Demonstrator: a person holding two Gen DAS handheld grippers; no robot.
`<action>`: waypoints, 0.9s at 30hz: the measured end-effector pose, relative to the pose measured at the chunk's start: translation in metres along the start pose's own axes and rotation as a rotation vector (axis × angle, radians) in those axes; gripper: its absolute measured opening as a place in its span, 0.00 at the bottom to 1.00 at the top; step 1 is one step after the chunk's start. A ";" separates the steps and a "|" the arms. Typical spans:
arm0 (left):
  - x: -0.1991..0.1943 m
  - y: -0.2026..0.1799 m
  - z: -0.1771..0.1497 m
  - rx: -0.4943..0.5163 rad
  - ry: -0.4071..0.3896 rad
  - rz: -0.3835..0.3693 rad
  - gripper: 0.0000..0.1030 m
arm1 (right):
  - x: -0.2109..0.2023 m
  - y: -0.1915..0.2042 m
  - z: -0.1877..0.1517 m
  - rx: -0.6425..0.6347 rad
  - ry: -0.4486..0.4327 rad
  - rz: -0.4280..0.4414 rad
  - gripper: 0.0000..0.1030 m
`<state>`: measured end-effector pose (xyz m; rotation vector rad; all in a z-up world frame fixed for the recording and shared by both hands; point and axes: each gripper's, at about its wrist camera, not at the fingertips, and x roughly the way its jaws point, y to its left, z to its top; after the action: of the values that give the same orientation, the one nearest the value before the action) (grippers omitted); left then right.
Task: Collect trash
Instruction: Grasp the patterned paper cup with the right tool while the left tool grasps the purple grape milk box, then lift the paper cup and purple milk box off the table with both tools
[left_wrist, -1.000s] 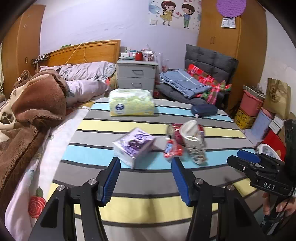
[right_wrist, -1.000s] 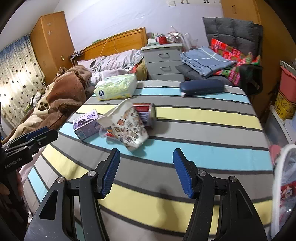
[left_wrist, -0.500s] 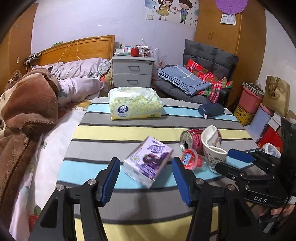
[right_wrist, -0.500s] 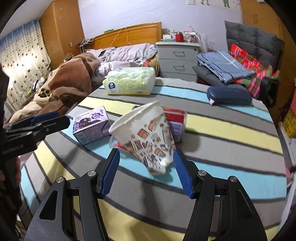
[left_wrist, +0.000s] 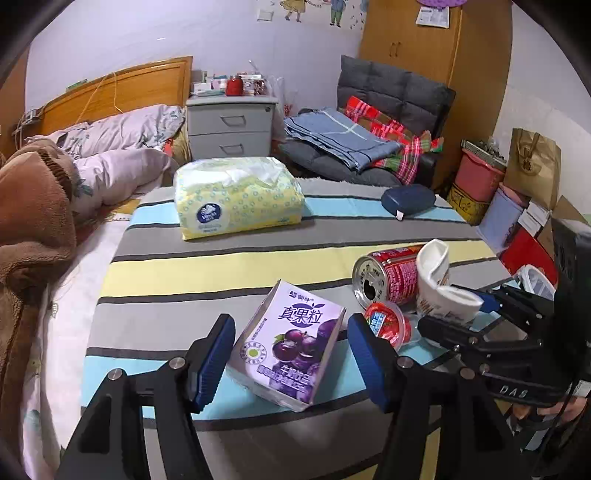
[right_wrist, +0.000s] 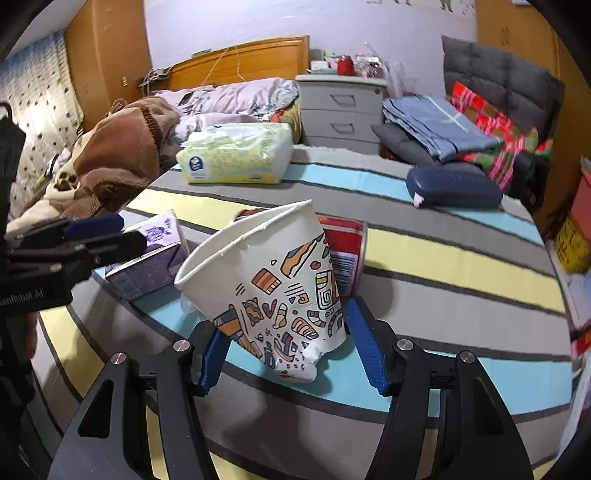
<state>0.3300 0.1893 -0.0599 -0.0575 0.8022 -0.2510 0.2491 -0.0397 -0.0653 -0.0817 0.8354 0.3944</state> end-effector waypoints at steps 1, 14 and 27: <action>0.002 -0.001 0.000 0.005 0.003 -0.001 0.61 | 0.000 -0.002 0.000 0.008 0.003 0.002 0.61; 0.021 -0.014 -0.013 0.030 0.081 0.021 0.61 | -0.004 -0.009 -0.004 0.049 -0.014 0.010 0.53; 0.016 -0.028 -0.015 0.023 0.061 0.034 0.55 | -0.006 -0.015 -0.007 0.076 -0.025 0.019 0.52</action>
<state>0.3249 0.1587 -0.0775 -0.0140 0.8604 -0.2307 0.2462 -0.0575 -0.0671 0.0011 0.8264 0.3805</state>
